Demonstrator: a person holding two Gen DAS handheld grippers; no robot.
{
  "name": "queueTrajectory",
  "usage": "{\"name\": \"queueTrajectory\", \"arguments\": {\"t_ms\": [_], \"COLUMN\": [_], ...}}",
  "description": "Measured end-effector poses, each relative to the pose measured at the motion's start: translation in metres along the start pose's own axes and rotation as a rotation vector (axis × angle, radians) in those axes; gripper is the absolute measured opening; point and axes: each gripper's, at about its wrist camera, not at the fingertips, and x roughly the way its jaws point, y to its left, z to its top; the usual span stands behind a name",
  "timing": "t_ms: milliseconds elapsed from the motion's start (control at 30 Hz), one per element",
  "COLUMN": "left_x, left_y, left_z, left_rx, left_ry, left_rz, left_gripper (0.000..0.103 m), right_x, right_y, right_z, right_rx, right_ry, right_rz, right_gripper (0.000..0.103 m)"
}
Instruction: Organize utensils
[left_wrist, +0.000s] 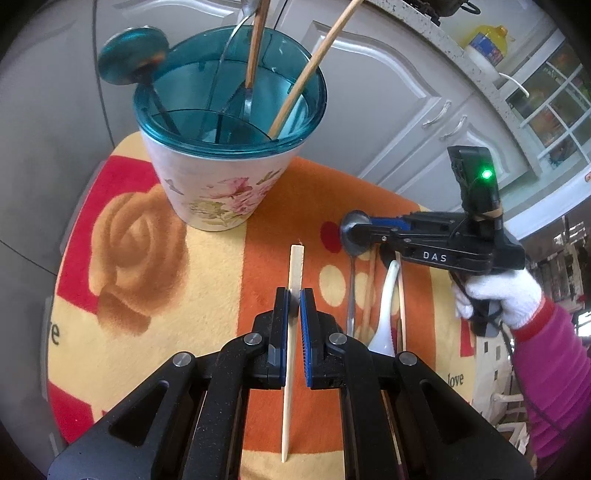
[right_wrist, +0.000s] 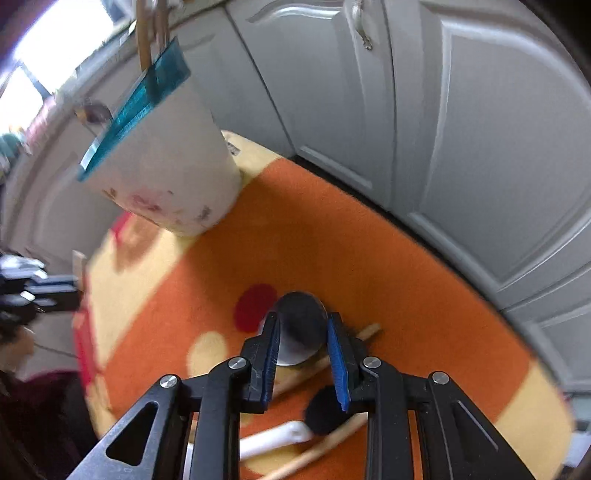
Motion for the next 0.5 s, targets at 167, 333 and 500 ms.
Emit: {"name": "queueTrajectory", "arguments": {"t_ms": [167,333,500], "left_x": [-0.006,-0.016,-0.038], "left_y": [-0.001,0.003,0.0], "left_z": [-0.002,-0.004,-0.005], "left_rx": [0.007,-0.008,0.006], "left_ry": [-0.008,-0.023,-0.066], "left_rz": [-0.002,-0.01,-0.023], "left_gripper": [0.005,0.005,0.005], "right_x": [-0.005,-0.041,-0.083], "right_y": [0.005,0.029,0.058], "right_z": [-0.008,-0.022,-0.027], "right_rx": [0.03,-0.002,-0.024], "right_ry": [-0.023,-0.059,-0.149], "right_rz": [0.027,-0.002,-0.025], "right_gripper": [0.006,0.005,0.003]}}
